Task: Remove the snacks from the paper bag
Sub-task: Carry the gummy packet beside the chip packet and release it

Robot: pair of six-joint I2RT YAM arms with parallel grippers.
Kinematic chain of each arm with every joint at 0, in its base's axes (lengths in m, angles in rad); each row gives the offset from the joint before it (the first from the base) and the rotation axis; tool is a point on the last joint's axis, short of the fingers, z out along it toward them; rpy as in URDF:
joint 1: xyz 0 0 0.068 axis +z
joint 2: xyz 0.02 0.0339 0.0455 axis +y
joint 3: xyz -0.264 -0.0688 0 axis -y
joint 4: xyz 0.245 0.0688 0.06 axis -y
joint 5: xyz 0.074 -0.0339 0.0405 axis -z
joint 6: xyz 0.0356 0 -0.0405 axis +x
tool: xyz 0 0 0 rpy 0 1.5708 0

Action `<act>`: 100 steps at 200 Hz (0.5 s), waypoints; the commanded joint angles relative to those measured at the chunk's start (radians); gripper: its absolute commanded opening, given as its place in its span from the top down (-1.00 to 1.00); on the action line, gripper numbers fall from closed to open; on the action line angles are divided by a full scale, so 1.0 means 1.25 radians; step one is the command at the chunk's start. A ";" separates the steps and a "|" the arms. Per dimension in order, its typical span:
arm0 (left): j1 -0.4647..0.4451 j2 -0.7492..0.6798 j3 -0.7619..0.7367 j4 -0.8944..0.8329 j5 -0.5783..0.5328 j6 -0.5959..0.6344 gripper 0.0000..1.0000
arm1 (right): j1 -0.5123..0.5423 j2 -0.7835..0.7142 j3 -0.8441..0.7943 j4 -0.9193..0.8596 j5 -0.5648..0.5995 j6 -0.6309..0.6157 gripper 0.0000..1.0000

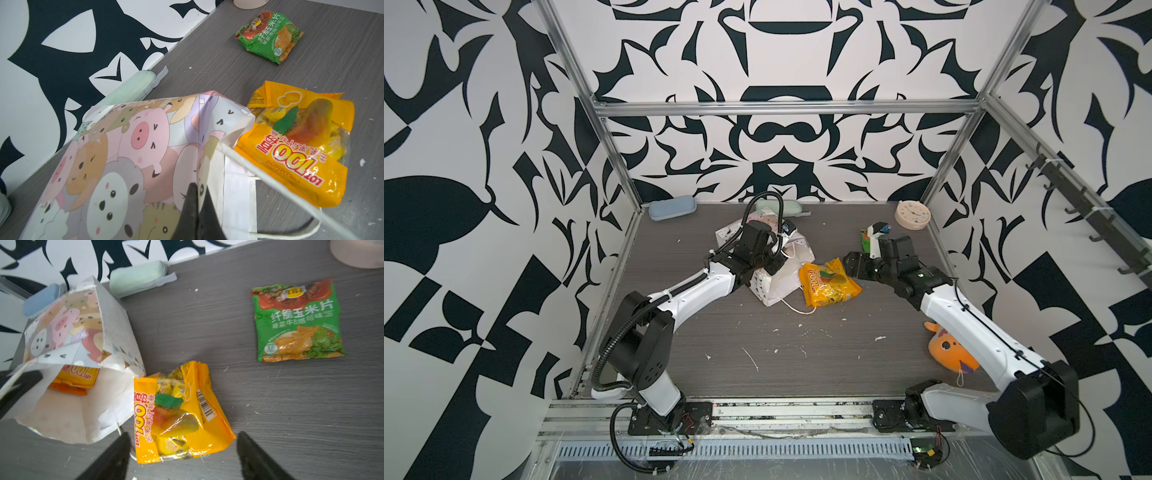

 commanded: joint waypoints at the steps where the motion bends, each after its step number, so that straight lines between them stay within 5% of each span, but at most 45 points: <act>1: 0.002 0.005 0.008 0.002 -0.015 0.000 1.00 | 0.021 0.076 0.052 -0.082 -0.059 -0.069 -0.97; 46: 0.002 0.013 0.019 0.001 -0.009 0.008 1.00 | 0.106 0.213 0.101 -0.077 0.007 -0.154 -0.98; 100: 0.002 0.020 0.031 0.000 -0.010 0.022 1.00 | 0.123 0.352 0.131 -0.076 0.124 -0.126 -0.93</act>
